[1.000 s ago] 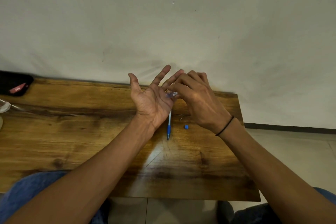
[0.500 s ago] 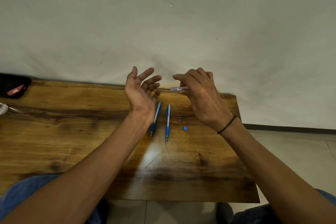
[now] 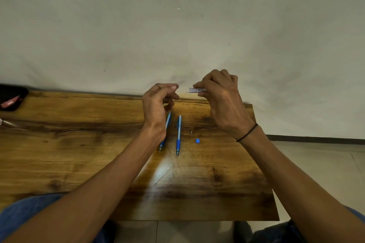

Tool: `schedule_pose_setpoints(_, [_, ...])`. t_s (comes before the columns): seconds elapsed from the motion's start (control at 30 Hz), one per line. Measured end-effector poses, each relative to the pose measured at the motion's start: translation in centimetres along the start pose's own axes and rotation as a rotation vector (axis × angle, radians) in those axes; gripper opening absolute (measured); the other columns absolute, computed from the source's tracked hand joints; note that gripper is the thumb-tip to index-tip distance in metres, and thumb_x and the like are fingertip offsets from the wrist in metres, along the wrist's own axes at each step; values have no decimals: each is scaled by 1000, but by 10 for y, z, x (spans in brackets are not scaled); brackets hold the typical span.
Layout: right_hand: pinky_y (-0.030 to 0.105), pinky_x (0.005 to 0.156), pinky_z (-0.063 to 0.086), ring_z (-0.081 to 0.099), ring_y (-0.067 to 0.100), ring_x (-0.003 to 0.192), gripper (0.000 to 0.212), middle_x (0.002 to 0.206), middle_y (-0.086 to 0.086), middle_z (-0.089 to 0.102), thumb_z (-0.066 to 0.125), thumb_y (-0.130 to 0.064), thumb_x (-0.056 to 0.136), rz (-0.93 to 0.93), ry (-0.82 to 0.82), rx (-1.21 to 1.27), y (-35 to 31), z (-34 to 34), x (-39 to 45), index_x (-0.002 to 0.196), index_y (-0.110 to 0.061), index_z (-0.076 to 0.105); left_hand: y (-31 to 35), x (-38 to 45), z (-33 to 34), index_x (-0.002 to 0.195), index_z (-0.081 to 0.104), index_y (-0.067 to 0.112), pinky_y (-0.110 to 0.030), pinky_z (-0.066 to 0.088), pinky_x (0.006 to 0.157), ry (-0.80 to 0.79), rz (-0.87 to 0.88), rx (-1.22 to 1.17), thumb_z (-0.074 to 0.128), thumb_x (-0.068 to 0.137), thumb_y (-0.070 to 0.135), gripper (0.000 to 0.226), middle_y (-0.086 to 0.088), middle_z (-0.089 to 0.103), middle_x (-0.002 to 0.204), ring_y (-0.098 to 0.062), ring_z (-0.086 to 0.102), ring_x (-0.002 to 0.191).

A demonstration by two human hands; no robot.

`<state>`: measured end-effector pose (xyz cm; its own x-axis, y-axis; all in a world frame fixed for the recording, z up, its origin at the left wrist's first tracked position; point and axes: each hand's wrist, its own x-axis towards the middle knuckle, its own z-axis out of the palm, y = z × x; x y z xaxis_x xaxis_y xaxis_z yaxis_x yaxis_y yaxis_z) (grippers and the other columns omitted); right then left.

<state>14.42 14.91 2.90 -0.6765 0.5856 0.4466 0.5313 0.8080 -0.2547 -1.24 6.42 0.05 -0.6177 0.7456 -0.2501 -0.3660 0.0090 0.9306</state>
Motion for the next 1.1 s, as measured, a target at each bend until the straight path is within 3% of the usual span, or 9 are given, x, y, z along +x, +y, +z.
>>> schedule_pose_setpoints(0.4, [39, 84, 33, 62, 35, 97, 18, 101, 13, 67, 74, 1, 92, 10, 19, -21, 2, -3, 0, 110, -5, 75, -8, -3, 9, 88, 79, 17, -19, 53, 63, -92, 194, 214, 77, 95, 16, 8, 8, 72, 71, -5, 65, 71])
schedule_pose_setpoints(0.57, [45, 84, 39, 62, 35, 97, 18, 100, 13, 67, 75, 0, 92, 9, 23, -35, -1, -2, 0, 110, -5, 75, -8, -1, 9, 91, 79, 15, -15, 52, 67, -78, 251, 260, 77, 95, 14, 4, 11, 73, 74, -1, 67, 72])
schedule_pose_setpoints(0.77, [46, 86, 39, 62, 33, 98, 17, 101, 10, 67, 75, -3, 92, 20, 51, -50, 3, -1, -1, 109, -7, 75, -8, 0, 8, 93, 79, 13, -15, 53, 67, -69, 254, 266, 77, 95, 12, 3, 9, 73, 75, 1, 66, 71])
schedule_pose_setpoints(1.1, [36, 85, 27, 58, 29, 101, 16, 104, 5, 64, 72, -6, 94, 110, 89, -43, 21, 0, -2, 107, -15, 75, -3, 7, 3, 91, 78, 17, -16, 53, 66, -90, 217, 242, 76, 96, 13, 6, 7, 72, 72, 0, 65, 66])
